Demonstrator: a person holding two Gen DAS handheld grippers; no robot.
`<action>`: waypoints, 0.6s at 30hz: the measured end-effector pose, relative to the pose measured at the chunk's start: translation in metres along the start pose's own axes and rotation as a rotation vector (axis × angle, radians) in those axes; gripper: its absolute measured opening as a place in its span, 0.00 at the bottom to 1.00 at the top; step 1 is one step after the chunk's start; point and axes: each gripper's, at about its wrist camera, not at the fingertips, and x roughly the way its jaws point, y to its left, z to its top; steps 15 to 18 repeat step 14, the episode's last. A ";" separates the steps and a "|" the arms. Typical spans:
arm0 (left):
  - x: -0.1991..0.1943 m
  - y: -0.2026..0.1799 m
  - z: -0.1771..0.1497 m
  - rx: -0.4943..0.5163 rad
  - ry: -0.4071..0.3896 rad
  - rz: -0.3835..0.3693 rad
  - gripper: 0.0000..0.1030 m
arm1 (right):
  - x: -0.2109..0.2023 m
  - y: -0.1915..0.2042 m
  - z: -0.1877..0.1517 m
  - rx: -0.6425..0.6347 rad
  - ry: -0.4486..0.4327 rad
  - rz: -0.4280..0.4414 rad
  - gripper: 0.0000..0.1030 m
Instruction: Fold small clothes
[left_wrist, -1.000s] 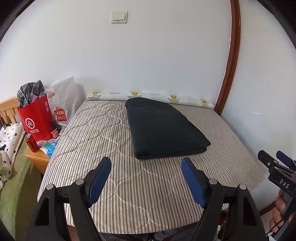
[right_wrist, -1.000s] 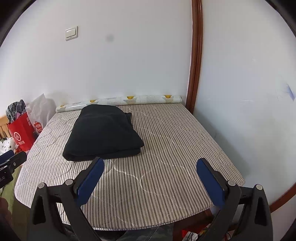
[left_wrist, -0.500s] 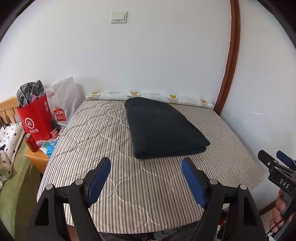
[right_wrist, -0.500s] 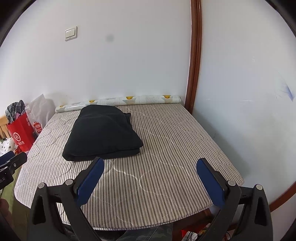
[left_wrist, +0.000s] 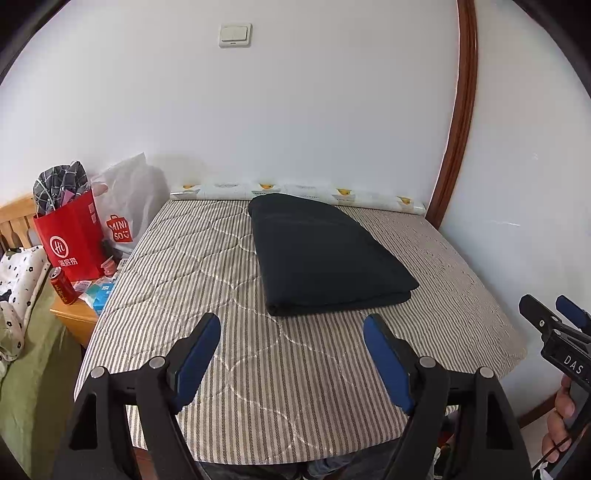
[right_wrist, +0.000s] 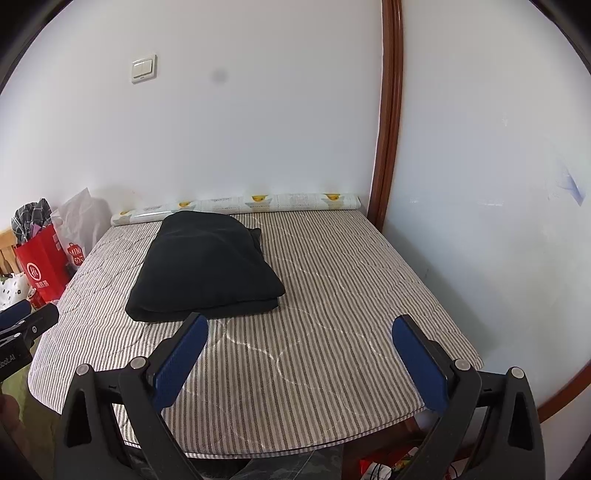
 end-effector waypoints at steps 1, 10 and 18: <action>0.000 0.000 0.000 0.000 0.000 -0.001 0.76 | 0.000 0.000 0.000 0.001 0.000 -0.001 0.96; -0.002 0.002 0.001 0.002 -0.001 -0.009 0.77 | 0.001 0.003 0.001 -0.007 0.003 -0.004 0.96; 0.001 0.005 0.002 -0.005 0.001 -0.014 0.77 | 0.002 0.006 0.003 -0.012 0.005 -0.002 0.96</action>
